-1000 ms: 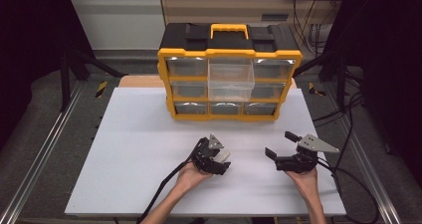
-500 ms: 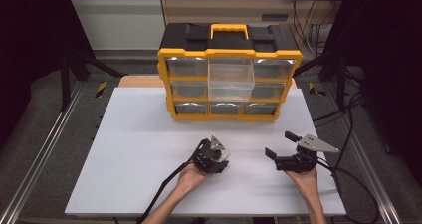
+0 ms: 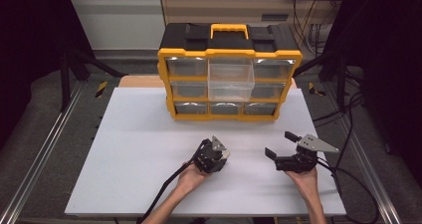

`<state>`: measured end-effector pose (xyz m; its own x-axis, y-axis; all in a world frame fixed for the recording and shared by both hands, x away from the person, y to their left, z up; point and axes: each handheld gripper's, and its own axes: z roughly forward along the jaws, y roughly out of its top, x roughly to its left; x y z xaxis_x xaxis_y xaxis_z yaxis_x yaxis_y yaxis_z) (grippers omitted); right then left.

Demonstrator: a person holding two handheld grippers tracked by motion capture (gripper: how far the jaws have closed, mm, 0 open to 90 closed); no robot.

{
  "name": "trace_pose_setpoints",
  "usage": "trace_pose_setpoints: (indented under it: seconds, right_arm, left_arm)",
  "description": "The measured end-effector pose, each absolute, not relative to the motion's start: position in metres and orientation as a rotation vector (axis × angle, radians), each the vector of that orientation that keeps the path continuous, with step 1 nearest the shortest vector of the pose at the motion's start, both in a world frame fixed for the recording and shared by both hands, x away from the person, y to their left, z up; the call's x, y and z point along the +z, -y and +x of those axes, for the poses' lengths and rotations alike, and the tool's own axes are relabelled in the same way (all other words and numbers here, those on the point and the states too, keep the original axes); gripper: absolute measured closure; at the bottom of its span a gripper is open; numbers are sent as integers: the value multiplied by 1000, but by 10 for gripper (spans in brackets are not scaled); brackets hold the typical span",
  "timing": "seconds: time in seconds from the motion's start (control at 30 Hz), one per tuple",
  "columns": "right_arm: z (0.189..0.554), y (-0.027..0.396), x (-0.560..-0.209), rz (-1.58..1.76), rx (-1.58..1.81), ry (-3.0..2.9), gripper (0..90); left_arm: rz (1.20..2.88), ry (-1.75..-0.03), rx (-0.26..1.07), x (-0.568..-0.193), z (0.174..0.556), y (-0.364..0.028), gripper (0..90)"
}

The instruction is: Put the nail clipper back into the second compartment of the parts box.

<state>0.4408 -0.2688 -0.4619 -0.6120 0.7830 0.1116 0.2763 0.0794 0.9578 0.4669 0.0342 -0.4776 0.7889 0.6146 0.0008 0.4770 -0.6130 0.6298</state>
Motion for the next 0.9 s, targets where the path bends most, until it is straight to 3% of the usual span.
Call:
trace_pose_setpoints:
  seconds: [0.9]
  right_arm:
    - [441,268,-462,1044,1558,-1933,3]
  left_arm:
    - [2353,-799,238,-476,470,-36,768]
